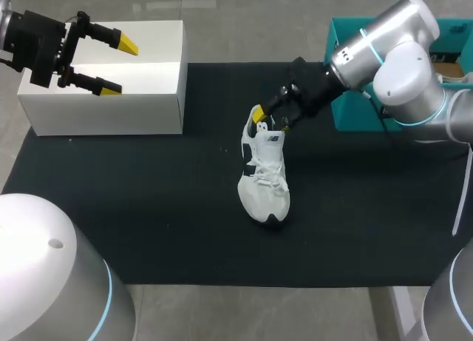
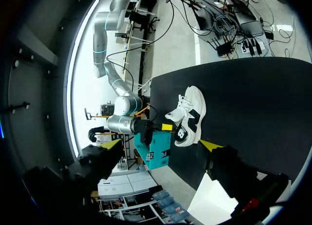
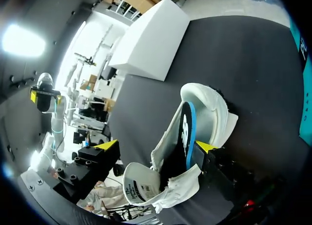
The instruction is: Take the shoe out of the shoebox, open the shoe tongue, remove and reinsert the insole, then place the shoe into the shoebox
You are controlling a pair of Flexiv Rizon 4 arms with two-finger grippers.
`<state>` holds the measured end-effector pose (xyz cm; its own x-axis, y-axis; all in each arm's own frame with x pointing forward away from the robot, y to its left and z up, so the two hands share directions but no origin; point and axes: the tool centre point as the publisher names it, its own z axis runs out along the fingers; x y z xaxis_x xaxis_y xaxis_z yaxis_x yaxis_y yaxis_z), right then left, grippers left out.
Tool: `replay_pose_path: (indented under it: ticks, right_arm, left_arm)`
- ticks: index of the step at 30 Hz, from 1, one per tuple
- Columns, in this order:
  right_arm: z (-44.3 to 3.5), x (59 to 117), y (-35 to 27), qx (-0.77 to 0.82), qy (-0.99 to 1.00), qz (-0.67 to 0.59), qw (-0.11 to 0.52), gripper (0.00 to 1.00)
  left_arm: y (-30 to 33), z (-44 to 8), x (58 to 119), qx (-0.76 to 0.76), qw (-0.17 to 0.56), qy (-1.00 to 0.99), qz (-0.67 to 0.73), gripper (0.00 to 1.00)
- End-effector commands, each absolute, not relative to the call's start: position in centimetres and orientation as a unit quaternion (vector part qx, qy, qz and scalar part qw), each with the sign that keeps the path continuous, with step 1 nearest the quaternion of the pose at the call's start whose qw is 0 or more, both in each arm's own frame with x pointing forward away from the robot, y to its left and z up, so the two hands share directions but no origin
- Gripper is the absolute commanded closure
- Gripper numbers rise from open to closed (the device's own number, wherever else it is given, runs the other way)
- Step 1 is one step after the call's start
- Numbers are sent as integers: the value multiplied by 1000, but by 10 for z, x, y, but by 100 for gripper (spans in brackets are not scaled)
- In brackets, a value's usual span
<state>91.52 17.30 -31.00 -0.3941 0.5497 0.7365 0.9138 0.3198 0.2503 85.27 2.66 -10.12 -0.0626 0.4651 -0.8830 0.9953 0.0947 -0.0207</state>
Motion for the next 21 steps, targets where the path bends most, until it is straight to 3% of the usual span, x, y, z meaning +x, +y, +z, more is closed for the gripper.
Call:
replay_pose_path:
  ticks: [1, 21]
  right_arm:
    - [-314, 917, 177, -476, -765, -337, 274, 0]
    - [-297, 924, 175, -469, -788, -292, 273, 0]
  left_arm:
    - [26, -101, 854, 574, 373, 638, -353, 0]
    - [26, -101, 854, 574, 373, 638, -353, 0]
